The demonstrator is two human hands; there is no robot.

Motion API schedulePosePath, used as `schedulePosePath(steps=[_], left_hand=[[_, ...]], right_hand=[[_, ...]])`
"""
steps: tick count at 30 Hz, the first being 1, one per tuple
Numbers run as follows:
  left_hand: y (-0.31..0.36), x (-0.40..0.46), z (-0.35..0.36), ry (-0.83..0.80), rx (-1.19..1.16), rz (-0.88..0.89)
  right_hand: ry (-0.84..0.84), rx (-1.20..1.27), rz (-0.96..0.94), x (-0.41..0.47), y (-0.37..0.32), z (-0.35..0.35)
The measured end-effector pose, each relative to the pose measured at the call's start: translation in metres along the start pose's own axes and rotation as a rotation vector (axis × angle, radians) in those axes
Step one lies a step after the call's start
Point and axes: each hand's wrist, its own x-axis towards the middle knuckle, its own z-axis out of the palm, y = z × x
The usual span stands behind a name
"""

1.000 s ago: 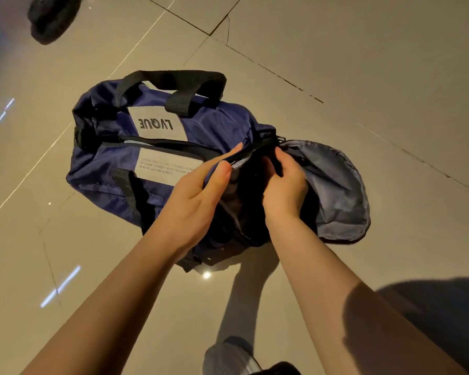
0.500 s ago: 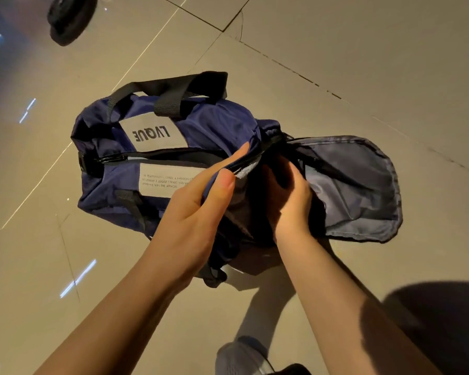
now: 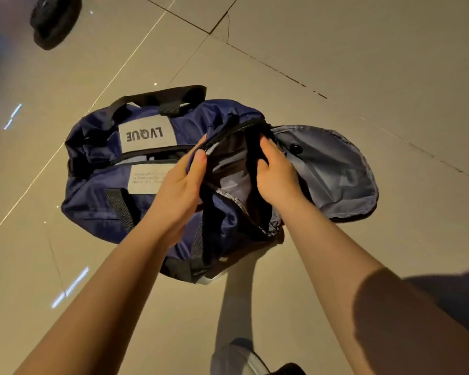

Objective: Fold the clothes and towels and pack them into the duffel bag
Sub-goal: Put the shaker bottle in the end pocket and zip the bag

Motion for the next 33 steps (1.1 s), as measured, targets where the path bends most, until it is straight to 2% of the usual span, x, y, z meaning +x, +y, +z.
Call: schedulePosePath(steps=[1, 3, 5, 6, 8, 9, 11, 13, 16, 21, 27, 31, 33], left_hand=[[-0.003, 0.002, 0.000, 0.020, 0.082, 0.034], [-0.007, 0.006, -0.001, 0.144, 0.395, 0.160], [-0.005, 0.006, -0.002, 0.385, 0.759, 0.325], [-0.003, 0.006, 0.000, 0.452, 0.891, 0.436], [-0.008, 0.014, 0.005, 0.410, 1.004, 0.626], [-0.012, 0.021, 0.009, 0.324, 0.978, 0.623], [-0.015, 0.036, 0.017, 0.180, 0.826, 0.485], [-0.020, 0.045, 0.022, 0.152, 0.767, 0.404], [-0.020, 0.057, 0.025, 0.163, 0.807, 0.369], [-0.004, 0.096, 0.031, 0.251, 0.918, 0.312], [0.014, 0.150, 0.036, 0.330, 0.684, 0.297], [0.017, 0.164, 0.033, 0.368, 0.658, 0.288], [0.015, 0.165, 0.035, 0.379, 0.676, 0.299]], right_hand=[[-0.030, -0.015, 0.002, 0.003, -0.002, -0.006], [-0.012, 0.026, -0.008, 0.000, 0.000, -0.013], [0.167, -0.002, -0.046, -0.017, 0.008, -0.021], [0.259, -0.067, -0.073, -0.027, 0.016, -0.026], [0.287, -0.269, -0.123, -0.047, 0.035, -0.034], [0.219, -0.398, -0.102, -0.053, 0.044, -0.037], [0.053, -0.624, -0.046, -0.059, 0.061, -0.042], [-0.008, -0.748, -0.048, -0.058, 0.070, -0.048], [-0.027, -0.851, -0.073, -0.052, 0.070, -0.061], [-0.080, -0.863, -0.047, -0.035, 0.062, -0.094], [-0.182, -0.752, 0.032, 0.012, 0.034, -0.128], [-0.211, -0.659, 0.151, 0.039, 0.013, -0.140], [-0.166, -0.669, 0.163, 0.053, -0.001, -0.145]])
